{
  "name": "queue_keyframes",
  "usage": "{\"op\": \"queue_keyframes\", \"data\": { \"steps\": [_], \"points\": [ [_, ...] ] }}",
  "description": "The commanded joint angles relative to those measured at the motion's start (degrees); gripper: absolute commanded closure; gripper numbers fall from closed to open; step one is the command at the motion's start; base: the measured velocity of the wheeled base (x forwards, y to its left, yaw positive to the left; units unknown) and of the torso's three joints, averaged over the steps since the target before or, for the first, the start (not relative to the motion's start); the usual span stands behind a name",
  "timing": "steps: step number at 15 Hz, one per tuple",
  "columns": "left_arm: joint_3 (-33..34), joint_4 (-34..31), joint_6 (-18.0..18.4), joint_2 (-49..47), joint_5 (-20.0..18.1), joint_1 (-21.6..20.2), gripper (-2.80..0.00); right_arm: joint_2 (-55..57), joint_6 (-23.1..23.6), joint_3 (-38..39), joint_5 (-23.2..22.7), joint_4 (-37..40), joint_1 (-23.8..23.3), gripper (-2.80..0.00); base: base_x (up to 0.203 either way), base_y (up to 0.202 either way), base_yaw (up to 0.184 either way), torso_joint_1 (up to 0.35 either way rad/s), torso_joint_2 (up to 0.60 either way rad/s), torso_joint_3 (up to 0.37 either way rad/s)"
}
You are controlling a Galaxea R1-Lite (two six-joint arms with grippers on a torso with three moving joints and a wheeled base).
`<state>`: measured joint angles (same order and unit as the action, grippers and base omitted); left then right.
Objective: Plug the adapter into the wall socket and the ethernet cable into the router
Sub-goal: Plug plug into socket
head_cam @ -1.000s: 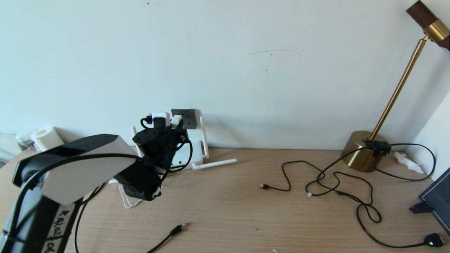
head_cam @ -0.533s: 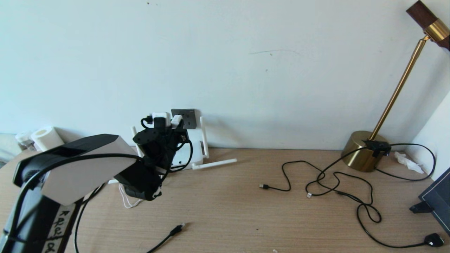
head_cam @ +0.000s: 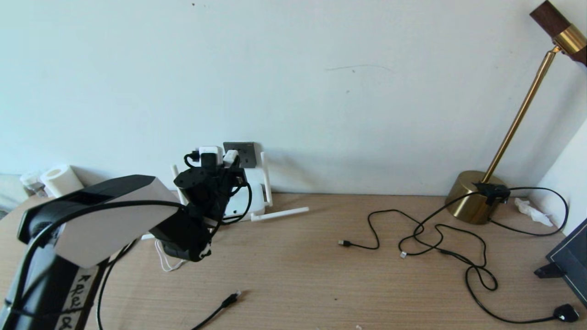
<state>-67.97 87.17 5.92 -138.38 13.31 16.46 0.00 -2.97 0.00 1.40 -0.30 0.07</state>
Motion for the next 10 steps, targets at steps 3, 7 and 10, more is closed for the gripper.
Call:
{"op": "queue_keyframes", "data": {
  "steps": [3, 7, 10],
  "points": [
    [-0.32, 0.49, 0.05, -0.40, 0.22, -0.02, 0.00, 0.09, -0.01, 0.00, 0.00, -0.05, 0.01, 0.00, 0.000, 0.000, 0.000, 0.000, 0.00, 0.000],
    [-0.40, 0.49, 0.05, -0.40, 0.22, -0.02, 0.00, 0.09, -0.01, 0.00, 0.00, -0.05, 0.01, 0.00, 0.000, 0.000, 0.000, 0.000, 0.00, 0.000],
    [-1.20, 0.49, 0.05, -0.49, 0.31, -0.02, 0.00, 0.09, -0.01, 0.00, 0.00, -0.05, 0.01, 0.00, 0.000, 0.000, 0.000, 0.000, 0.00, 0.000]
  ]
}}
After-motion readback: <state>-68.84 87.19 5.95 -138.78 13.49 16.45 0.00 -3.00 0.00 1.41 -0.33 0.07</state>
